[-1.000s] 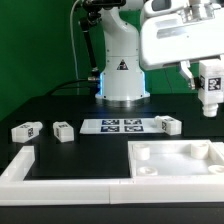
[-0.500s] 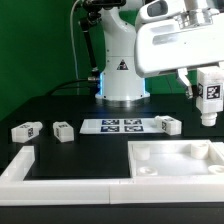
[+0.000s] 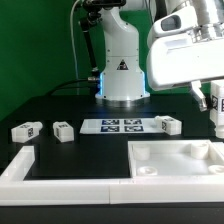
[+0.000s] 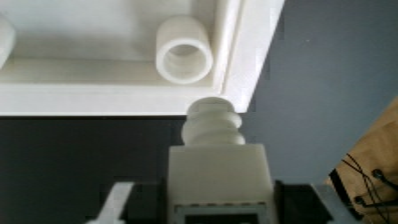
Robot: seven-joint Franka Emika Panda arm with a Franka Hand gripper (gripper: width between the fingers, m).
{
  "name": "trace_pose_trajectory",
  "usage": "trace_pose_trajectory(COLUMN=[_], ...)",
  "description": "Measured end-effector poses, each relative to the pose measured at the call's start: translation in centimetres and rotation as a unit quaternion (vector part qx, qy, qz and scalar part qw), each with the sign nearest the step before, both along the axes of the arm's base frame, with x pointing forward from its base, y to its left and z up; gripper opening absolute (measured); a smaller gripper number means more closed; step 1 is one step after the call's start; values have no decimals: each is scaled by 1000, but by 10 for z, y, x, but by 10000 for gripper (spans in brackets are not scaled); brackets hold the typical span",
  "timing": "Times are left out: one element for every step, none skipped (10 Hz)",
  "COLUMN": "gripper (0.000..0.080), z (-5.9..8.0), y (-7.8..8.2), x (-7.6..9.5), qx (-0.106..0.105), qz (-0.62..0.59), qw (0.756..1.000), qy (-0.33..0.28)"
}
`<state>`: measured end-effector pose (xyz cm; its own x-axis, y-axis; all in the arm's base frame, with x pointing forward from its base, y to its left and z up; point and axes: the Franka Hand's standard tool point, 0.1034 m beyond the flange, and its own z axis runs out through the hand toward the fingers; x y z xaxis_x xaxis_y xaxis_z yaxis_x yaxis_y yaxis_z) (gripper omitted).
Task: Assemble square table
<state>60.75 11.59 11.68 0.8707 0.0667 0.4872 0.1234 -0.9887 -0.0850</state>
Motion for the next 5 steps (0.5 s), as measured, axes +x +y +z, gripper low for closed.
trace_pose_trajectory(gripper=[287, 287, 287, 287, 287], z=[-9, -15, -21, -27, -33], y=[0, -2, -4, -4, -5], x=[2, 2, 1, 2, 3], qx=[0, 0, -1, -1, 0], qz=[0, -1, -3, -4, -5], qw=[1000, 1000, 1000, 1000, 1000], qy=[4, 8, 11, 15, 17])
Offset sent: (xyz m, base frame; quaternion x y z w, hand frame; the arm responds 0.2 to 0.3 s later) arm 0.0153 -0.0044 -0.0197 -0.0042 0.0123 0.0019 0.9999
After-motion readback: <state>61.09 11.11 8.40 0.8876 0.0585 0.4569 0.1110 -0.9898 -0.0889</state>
